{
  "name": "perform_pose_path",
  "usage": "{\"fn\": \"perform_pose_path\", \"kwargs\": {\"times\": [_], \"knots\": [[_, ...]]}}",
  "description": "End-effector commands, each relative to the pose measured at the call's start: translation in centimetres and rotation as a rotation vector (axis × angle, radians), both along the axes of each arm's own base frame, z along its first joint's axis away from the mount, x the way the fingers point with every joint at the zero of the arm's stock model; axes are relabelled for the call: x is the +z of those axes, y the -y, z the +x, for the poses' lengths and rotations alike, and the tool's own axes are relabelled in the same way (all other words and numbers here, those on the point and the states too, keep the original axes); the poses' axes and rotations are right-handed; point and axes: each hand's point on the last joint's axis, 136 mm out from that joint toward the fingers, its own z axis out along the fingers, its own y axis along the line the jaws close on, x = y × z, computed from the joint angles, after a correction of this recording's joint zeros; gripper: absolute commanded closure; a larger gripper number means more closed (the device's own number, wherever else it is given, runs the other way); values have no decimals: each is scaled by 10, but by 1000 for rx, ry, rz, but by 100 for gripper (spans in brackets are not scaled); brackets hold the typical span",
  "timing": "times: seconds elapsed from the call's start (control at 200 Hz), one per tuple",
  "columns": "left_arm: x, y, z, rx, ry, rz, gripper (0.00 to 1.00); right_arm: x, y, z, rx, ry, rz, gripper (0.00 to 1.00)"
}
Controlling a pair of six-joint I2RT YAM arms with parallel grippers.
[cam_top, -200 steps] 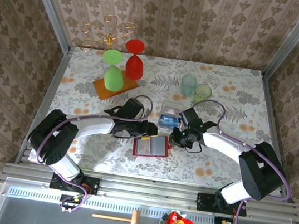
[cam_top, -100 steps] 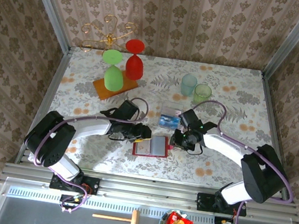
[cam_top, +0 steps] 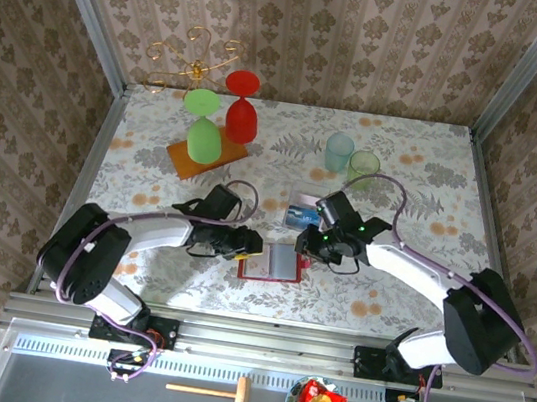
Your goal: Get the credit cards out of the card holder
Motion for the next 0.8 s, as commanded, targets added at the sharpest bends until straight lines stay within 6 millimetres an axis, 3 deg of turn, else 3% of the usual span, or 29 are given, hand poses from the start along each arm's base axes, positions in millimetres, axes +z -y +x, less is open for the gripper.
{"fn": "perform_pose_path", "kwargs": {"times": [0.0, 0.375, 0.79], "knots": [[7, -5, 1, 10, 36, -11, 58, 8, -36, 2, 28, -31, 131, 73], [0, -17, -1, 42, 35, 2, 57, -13, -84, -4, 104, -101, 178, 73], [-13, -24, -5, 57, 7, 13, 57, -34, -89, -5, 111, -139, 140, 70]]}}
